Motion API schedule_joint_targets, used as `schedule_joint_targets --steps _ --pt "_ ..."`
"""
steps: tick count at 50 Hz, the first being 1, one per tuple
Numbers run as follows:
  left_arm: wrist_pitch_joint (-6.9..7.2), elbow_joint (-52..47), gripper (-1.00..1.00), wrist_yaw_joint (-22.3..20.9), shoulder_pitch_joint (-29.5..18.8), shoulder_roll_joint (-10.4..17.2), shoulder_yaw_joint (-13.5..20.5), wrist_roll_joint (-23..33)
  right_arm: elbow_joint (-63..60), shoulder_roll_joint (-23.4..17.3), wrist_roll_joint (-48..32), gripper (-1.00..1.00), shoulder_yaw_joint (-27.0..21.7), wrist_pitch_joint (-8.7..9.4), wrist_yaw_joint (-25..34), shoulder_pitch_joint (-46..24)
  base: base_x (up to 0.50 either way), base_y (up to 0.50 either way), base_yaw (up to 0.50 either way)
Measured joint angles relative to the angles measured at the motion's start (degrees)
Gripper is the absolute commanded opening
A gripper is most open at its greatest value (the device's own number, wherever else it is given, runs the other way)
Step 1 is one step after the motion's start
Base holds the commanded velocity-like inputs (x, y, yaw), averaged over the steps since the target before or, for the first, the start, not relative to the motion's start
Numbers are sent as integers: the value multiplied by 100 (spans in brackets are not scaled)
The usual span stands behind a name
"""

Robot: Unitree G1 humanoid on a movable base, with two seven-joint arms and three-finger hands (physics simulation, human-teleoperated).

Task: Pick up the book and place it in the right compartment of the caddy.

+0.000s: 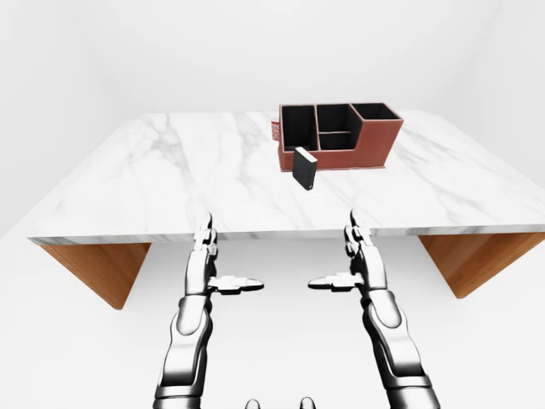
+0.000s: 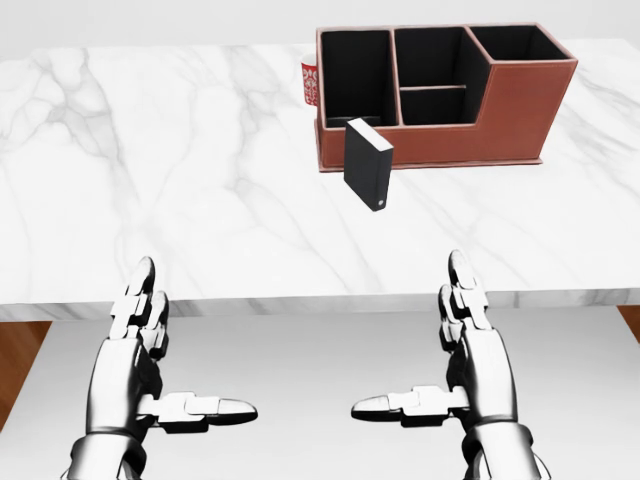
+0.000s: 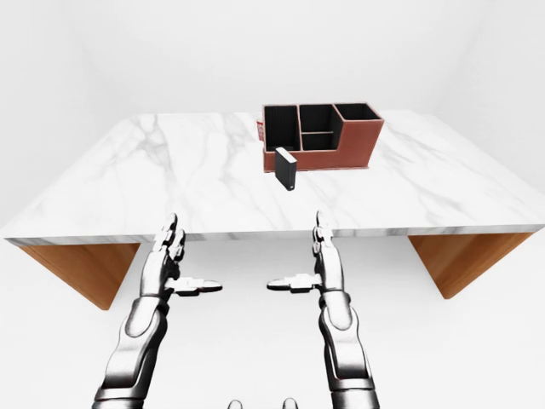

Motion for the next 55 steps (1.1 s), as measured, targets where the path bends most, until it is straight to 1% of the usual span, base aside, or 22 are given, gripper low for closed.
schedule_joint_targets --steps 13,22,23,24,25,34,45,55 --pt "-47 33 100 -108 17 47 96 -44 86 -55 -26 100 -88 -72 107 16 0 0 0" --pt "11 -32 100 -127 25 55 111 -50 97 -62 4 100 -124 -73 141 17 0 0 0" --pt "15 -36 100 -128 26 56 112 -50 94 -63 11 100 -127 -67 144 16 0 -50 0" --pt "19 -38 100 -125 27 135 126 -48 92 14 19 100 -117 -64 151 14 0 -50 0" --pt "25 -44 100 -122 27 143 135 -46 91 23 27 100 -110 -62 157 13 0 -50 0" --pt "74 -98 100 -133 31 93 127 -51 80 -30 42 100 -126 -60 159 20 0 -50 0" --pt "80 -103 100 -144 28 73 128 -54 32 -53 36 100 -124 -34 161 38 0 -50 0" --pt "82 -104 100 -148 27 66 128 -54 62 -63 31 100 -129 -52 166 24 0 -50 0"
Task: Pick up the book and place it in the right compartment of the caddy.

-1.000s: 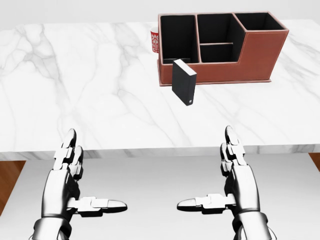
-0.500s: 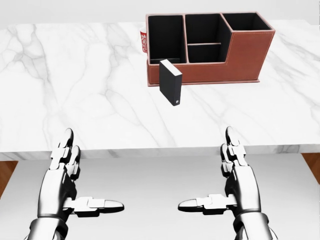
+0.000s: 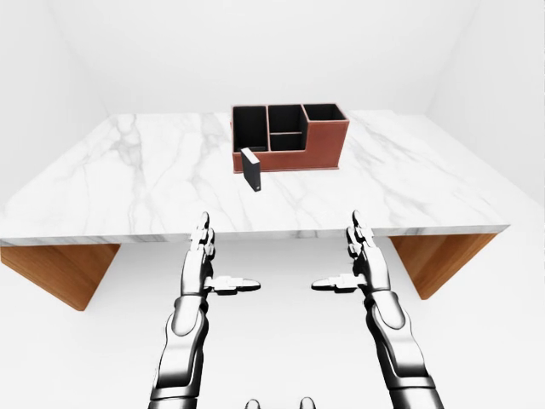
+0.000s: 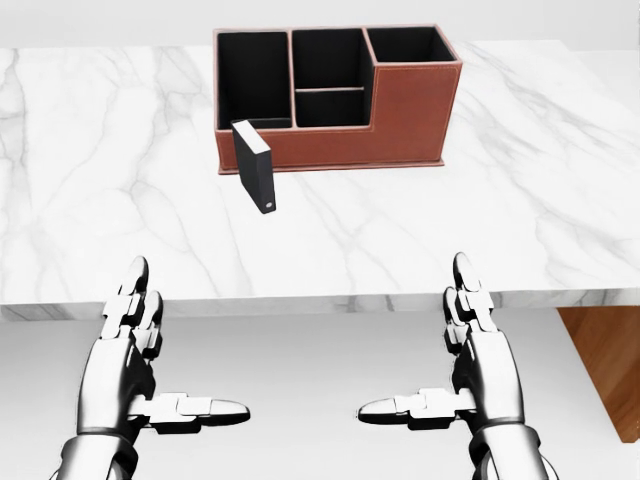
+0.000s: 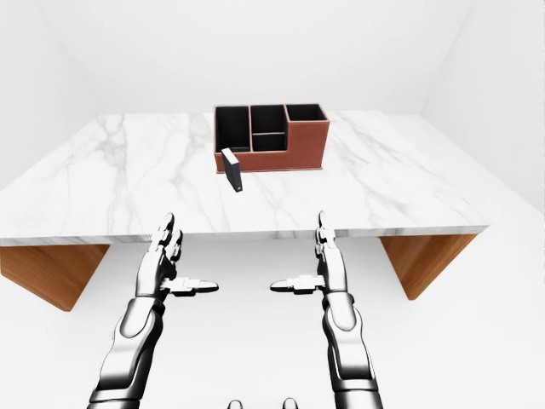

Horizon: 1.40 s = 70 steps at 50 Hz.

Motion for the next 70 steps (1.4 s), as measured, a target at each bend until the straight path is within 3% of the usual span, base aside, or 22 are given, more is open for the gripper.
schedule_joint_targets --steps 9,29,43,52,70 --pt "1 -1 100 -7 -1 -16 -13 -4 -33 -12 -4 100 -5 1 4 16 0 -38 0" --pt "4 -2 100 -3 3 -5 -1 -1 -116 6 -200 100 82 -49 26 61 2 0 0" --pt "-120 174 100 0 -30 0 11 -6 -41 7 -256 100 78 -66 -3 30 34 0 0" --pt "-48 80 100 5 -13 -2 -1 -5 -40 7 -270 100 83 -73 -7 34 36 0 0" --pt "-35 39 100 -2 6 -6 -7 -2 -4 5 -298 100 87 -134 0 41 36 8 0"
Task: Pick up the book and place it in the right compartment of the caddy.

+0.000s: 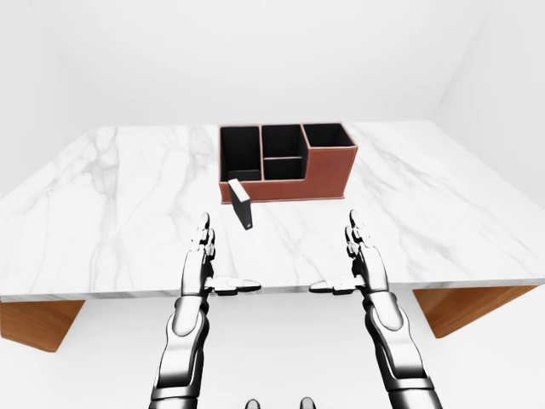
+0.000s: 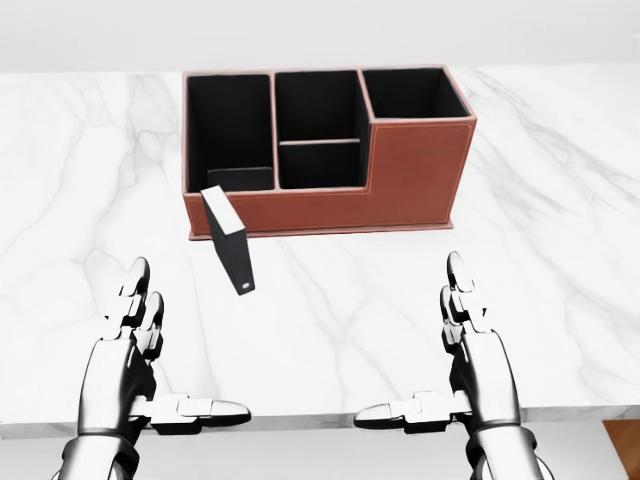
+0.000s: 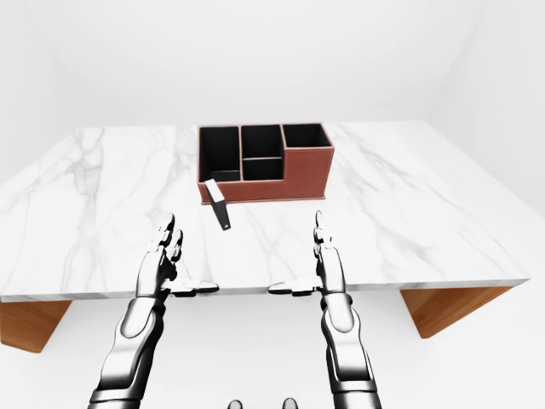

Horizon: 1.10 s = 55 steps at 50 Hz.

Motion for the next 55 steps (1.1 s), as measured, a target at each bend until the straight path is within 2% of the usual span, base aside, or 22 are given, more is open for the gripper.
schedule_joint_targets --steps 30,39,55 --pt "-100 126 100 -14 -26 6 9 0 41 1 16 100 -4 5 8 -9 34 8 0" --pt "-37 52 100 -12 -12 5 2 2 47 2 11 100 2 9 8 -9 26 5 0" --pt "-6 -4 100 -6 12 -4 -15 18 10 5 -11 100 8 34 -4 6 17 3 0"
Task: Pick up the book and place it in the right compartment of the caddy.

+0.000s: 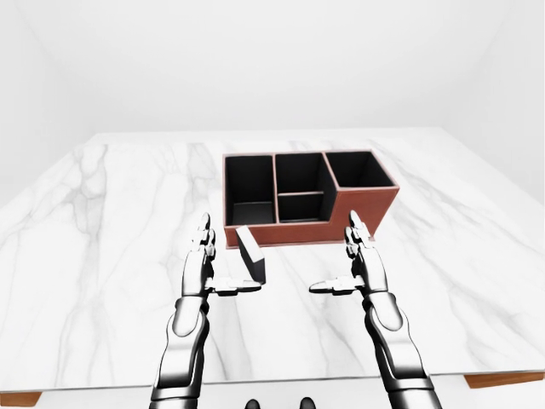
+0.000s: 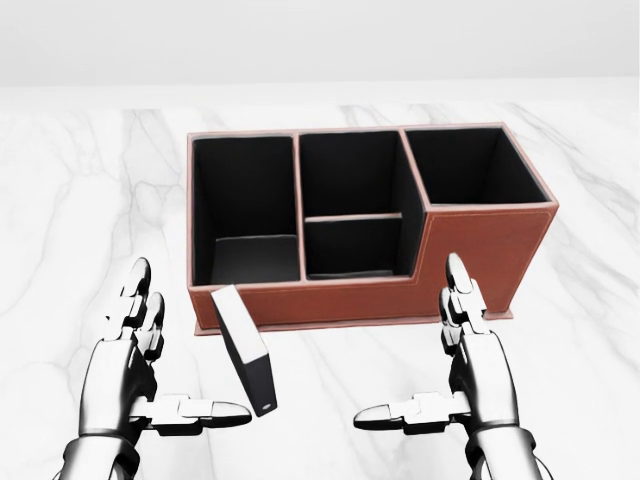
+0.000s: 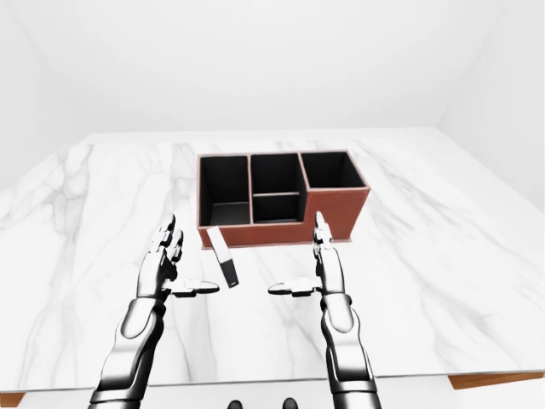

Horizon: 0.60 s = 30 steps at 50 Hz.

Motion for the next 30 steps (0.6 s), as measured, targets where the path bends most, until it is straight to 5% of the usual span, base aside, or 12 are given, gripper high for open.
schedule_joint_targets --steps 30 --pt "-86 118 100 -16 -22 11 16 1 81 1 -12 100 2 -13 -23 -28 0 0 0"
